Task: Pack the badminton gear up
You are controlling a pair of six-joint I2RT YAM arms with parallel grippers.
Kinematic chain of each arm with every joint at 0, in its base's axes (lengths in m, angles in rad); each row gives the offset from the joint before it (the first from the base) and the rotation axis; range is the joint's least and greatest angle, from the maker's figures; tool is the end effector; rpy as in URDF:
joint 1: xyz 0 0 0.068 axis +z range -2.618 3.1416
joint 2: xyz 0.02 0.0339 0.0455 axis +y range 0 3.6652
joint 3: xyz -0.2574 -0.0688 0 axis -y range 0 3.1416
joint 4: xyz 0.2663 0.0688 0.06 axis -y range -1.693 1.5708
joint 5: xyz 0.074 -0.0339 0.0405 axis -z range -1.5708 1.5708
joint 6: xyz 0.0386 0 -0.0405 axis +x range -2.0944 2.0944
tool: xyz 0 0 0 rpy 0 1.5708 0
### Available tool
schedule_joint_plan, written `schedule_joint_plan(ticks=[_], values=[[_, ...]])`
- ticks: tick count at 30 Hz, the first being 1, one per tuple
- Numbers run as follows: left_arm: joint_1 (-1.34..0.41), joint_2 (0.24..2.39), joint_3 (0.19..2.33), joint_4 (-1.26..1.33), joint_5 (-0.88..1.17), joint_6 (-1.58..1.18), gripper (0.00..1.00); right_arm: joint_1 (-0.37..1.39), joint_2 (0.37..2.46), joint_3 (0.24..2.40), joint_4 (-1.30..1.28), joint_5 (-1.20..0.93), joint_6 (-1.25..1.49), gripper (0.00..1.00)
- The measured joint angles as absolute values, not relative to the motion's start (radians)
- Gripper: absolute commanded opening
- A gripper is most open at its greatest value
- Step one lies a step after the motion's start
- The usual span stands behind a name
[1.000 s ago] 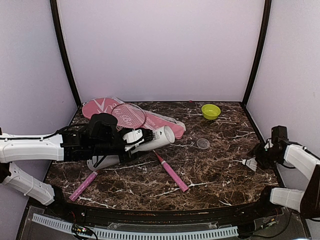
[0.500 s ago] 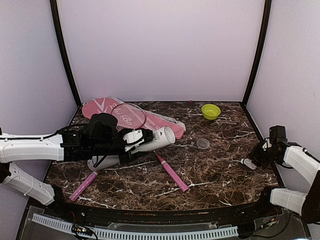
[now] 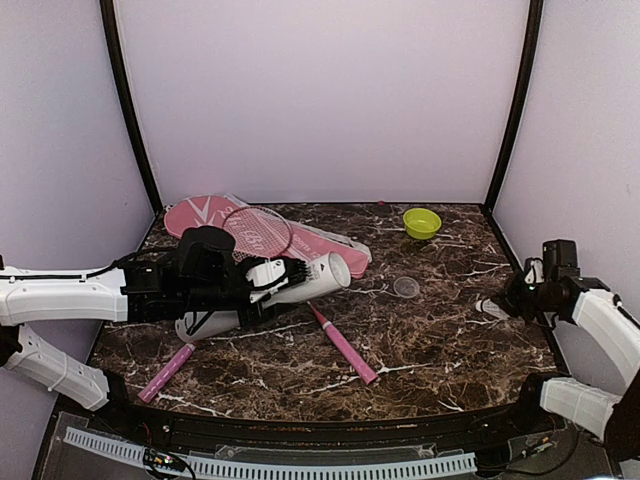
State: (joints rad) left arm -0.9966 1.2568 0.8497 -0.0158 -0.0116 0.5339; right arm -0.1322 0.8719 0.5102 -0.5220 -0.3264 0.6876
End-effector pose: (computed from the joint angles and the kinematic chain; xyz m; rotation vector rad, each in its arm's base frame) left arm 0.1696 -0.2613 0.2618 1.3835 1.4513 -0.2859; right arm 0.1948 -0.0134 0.1870 0.8591 2.3459 0.6395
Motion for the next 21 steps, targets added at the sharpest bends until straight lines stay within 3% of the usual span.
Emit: schedule_joint_plan(ticks=[4,14,21], values=[[-0.997,1.257,0.85,-0.016,-0.004,0.533,0.55,0.004,0.87,0.639,-0.49,-0.374,0.666,0.0],[-0.997,1.261,0.85,-0.016,0.007,0.531,0.55,0.614,1.008,0.879,-0.221,-0.424,0.718,0.0],[-0.997,1.261,0.85,-0.016,0.007,0.531,0.55,0.845,1.147,1.037,-0.14,-0.419,0.687,0.0]])
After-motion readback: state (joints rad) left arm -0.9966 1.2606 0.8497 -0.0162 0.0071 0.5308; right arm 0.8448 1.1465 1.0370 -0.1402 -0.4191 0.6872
